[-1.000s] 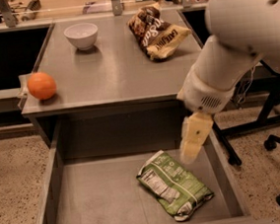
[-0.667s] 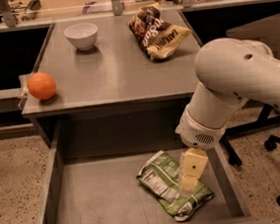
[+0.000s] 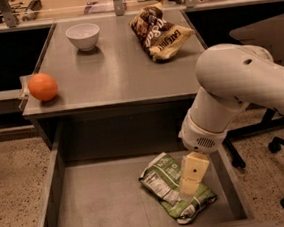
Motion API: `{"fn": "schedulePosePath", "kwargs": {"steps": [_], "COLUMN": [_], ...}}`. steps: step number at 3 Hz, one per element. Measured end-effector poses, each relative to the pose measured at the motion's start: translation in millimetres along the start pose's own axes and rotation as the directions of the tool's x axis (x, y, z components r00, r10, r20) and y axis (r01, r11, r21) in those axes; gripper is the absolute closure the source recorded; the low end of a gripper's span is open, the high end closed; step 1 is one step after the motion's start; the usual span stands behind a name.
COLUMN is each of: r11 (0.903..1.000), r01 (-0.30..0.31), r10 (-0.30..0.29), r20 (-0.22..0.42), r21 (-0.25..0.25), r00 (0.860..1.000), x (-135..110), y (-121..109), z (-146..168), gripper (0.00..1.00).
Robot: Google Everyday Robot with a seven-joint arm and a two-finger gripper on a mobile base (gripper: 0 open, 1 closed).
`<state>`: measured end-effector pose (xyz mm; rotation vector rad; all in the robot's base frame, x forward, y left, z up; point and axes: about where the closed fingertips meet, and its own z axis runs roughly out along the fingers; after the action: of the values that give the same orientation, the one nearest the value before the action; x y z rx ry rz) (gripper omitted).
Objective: Pick green jalapeno chip bag from top drawer and place on counter
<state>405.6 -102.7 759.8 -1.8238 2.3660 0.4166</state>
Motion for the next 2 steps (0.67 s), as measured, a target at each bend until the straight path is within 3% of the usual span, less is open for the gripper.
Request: {"fn": "schedulePosePath", "kwargs": {"steps": [1,2], "r11": [0.9975,0.9887], "r01": [-0.071,-0.140], "r10": [0.071,0.137], "r20": [-0.007,0.060], "r21": [-0.001,0.052], "r00": [0.997,0.989], "x": [5.7,-6.8], "y": [-7.8,-35.8], "z": [40.7,95.9], "gripper": [0.00,0.00]}}
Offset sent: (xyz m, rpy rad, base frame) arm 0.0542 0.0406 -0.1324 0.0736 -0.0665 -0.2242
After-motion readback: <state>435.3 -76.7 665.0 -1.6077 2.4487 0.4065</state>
